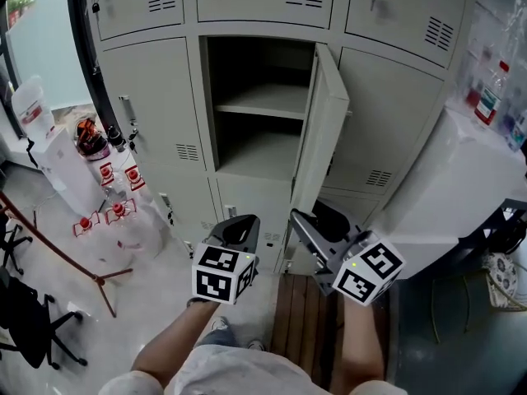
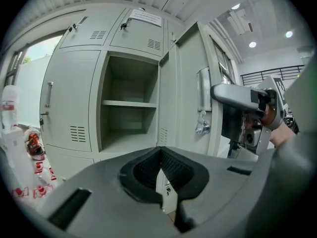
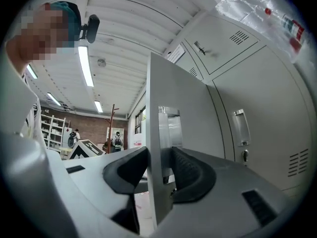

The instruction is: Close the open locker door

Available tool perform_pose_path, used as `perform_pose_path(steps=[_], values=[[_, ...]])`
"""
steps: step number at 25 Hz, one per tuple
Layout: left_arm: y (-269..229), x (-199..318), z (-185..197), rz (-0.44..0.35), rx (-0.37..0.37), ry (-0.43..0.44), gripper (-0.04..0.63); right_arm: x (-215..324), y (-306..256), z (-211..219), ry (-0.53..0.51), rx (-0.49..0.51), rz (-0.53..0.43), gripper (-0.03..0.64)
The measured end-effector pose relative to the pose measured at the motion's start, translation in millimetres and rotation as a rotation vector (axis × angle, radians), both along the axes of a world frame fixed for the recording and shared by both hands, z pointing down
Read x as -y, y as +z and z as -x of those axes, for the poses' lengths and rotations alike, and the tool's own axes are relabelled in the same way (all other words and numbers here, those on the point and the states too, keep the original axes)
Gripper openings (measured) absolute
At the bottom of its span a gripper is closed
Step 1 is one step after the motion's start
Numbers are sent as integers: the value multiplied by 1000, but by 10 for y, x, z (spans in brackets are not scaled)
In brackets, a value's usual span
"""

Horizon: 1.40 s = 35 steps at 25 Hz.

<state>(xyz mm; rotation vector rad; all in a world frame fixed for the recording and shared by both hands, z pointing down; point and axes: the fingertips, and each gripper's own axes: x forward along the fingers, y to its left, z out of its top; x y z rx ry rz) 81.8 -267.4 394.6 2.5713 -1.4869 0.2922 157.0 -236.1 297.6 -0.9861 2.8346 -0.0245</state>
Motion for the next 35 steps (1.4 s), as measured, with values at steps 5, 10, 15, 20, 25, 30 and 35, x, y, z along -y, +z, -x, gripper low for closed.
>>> perform_pose_path(steps=[5,10,15,20,25,30,35], values=[[9,79,200,1,-10,-39,6,42,-2,213,-30,-20,-23,152],[31,140,432,7,-10,-72,6,95,-3,432,-34,-45,-45,156],[62,196,635,13,-10,-100,6,150,-4,594,-52,-37,-40,156],[105,275,779,22,-11,-117,6,226,-4,747,-71,-27,-37,155],[146,353,897,33,-10,-125,6,309,-15,912,-90,-24,-47,141],[210,442,1047,47,-9,-140,6,422,-7,1077,-85,-44,-60,141],[221,586,1159,48,-21,-142,6,549,-8,1241,-74,-58,-72,141]])
